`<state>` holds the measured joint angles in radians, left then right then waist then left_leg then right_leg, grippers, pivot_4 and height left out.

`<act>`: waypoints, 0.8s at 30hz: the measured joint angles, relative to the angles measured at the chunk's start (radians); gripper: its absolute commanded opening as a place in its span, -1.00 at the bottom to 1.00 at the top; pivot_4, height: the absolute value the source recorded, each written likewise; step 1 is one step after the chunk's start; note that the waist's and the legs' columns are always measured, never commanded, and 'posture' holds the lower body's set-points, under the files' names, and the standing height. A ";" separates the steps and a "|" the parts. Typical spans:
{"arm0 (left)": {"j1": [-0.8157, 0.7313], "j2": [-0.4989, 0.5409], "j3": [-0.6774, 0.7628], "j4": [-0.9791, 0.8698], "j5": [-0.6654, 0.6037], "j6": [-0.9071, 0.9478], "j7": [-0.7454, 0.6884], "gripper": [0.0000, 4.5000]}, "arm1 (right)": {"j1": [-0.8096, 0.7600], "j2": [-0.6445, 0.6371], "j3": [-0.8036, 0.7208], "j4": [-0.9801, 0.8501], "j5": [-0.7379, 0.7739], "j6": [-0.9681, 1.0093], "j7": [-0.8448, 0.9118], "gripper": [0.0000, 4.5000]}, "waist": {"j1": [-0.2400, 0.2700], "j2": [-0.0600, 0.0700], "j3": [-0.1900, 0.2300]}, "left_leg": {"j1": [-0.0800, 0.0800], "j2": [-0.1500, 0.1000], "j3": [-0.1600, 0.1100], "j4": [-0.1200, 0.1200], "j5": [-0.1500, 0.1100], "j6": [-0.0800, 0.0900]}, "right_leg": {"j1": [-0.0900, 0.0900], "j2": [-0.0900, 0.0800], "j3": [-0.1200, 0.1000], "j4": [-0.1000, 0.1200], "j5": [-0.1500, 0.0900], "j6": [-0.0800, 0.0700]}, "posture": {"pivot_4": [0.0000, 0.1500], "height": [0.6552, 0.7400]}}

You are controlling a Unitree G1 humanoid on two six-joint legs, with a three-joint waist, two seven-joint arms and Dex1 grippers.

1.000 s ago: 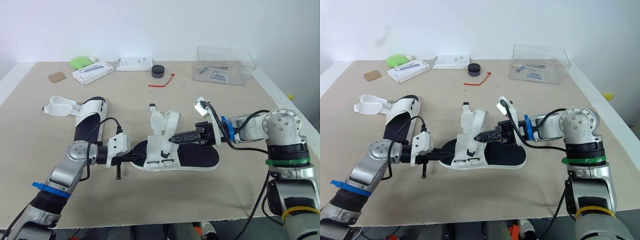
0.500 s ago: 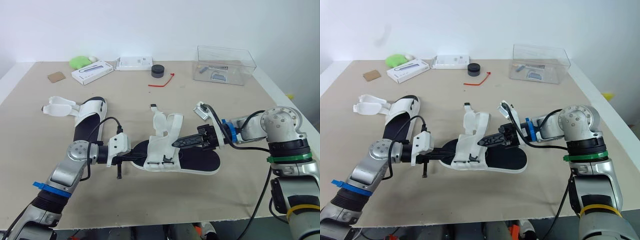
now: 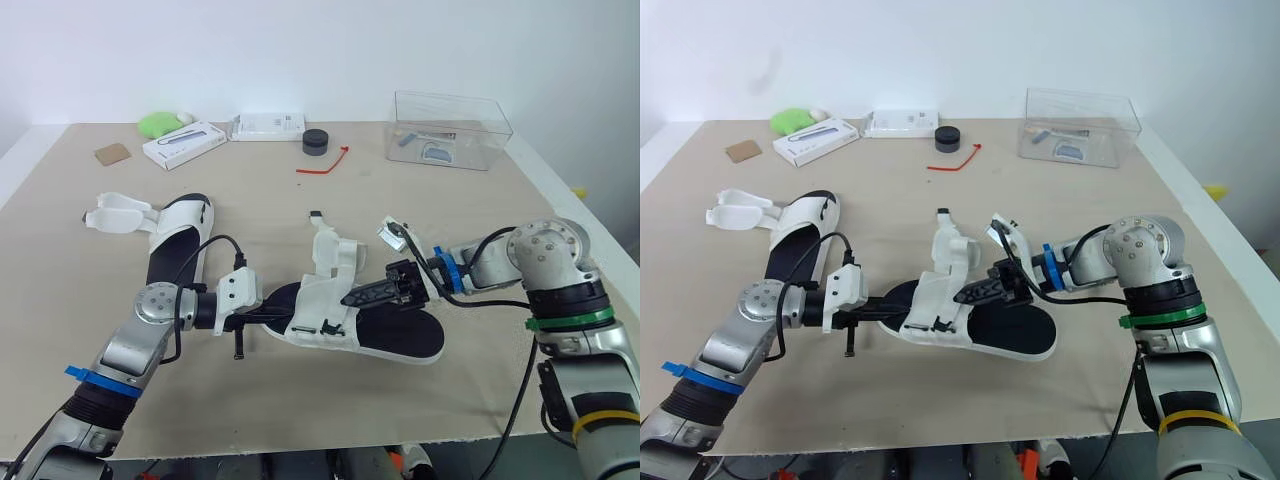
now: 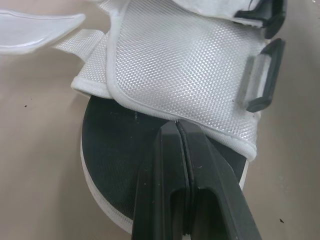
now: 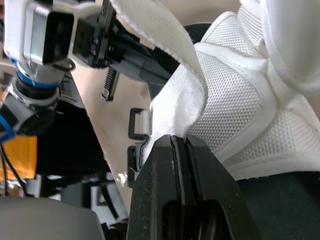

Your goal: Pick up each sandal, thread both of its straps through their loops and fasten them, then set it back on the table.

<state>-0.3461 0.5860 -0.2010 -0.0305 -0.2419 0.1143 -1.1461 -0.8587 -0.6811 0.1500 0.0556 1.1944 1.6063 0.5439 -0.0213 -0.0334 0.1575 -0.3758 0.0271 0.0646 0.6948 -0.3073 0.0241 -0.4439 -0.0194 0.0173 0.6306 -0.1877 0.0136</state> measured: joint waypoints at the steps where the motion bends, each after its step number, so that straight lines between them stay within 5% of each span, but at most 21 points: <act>1: 0.001 -0.002 0.000 0.000 0.000 0.000 0.002 -1.00 | 0.000 0.000 0.001 -0.012 -0.002 0.000 0.006 -0.96 | 0.000 0.000 0.000 | 0.000 0.000 0.000 0.000 0.000 0.000 | 0.000 0.000 0.000 0.000 0.000 0.000 | 1.00 1.00; 24: 0.011 -0.004 -0.001 -0.021 0.005 0.001 0.005 -1.00 | -0.014 -0.059 0.063 -0.116 -0.100 -0.001 0.196 -0.96 | 0.000 0.000 0.000 | 0.000 0.000 0.000 0.000 0.000 0.000 | 0.000 -0.001 -0.001 -0.001 0.000 0.000 | 1.00 1.00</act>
<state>-0.3349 0.5820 -0.2018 -0.0517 -0.2373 0.1151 -1.1407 -0.8729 -0.7400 0.2126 -0.0604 1.0942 1.6056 0.7399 -0.0210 -0.0334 0.1575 -0.3761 0.0269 0.0645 0.6947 -0.3075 0.0244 -0.4438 -0.0202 0.0166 0.6299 -0.1879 0.0137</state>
